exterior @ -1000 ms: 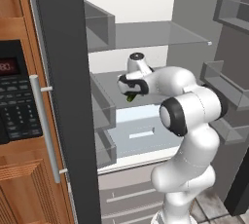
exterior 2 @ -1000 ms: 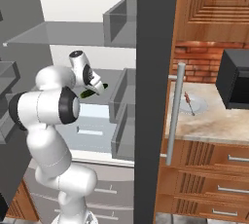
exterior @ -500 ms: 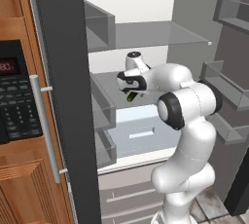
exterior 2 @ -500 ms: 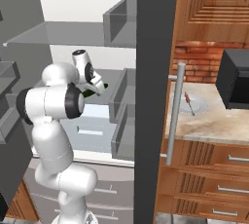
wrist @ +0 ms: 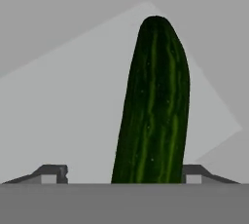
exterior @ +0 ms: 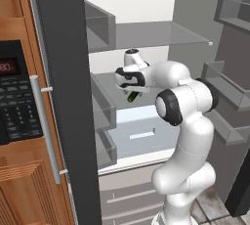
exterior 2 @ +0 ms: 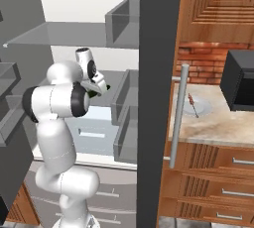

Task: Place the cold items (lemon wedge and cucumber) from the fridge in one tupperware on the dining counter. Place the warm items (hot dog and kebab skewer) in the stove area in another tupperware.

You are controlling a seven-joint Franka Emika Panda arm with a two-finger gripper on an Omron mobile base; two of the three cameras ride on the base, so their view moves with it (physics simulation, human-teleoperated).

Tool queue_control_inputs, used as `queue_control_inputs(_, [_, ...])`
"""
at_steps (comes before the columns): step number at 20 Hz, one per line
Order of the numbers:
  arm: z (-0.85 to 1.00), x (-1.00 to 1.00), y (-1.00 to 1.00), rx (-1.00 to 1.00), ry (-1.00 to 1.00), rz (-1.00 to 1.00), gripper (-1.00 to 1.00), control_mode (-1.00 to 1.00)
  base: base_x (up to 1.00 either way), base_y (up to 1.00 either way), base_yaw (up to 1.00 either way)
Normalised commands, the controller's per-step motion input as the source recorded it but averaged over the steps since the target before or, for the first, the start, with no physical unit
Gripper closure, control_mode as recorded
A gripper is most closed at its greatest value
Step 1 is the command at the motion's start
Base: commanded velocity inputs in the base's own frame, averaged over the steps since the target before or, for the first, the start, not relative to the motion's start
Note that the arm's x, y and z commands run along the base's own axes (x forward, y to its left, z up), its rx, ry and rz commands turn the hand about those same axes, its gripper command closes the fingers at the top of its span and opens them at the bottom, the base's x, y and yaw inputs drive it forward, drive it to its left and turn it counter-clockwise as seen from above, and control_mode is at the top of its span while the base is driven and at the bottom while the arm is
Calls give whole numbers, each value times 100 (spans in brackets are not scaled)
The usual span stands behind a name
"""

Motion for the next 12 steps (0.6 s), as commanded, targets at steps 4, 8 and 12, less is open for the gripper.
queue_control_inputs(4, [-18, -1, 0, 0, 8, 0, 100, -100, 0, 0, 0])
queue_control_inputs(8, [-17, -3, 0, 1, 3, -4, 100, -100, 0, 0, 0])
queue_control_inputs(12, [-10, 0, 0, 1, 0, 0, 100, -100, 0, 0, 0])
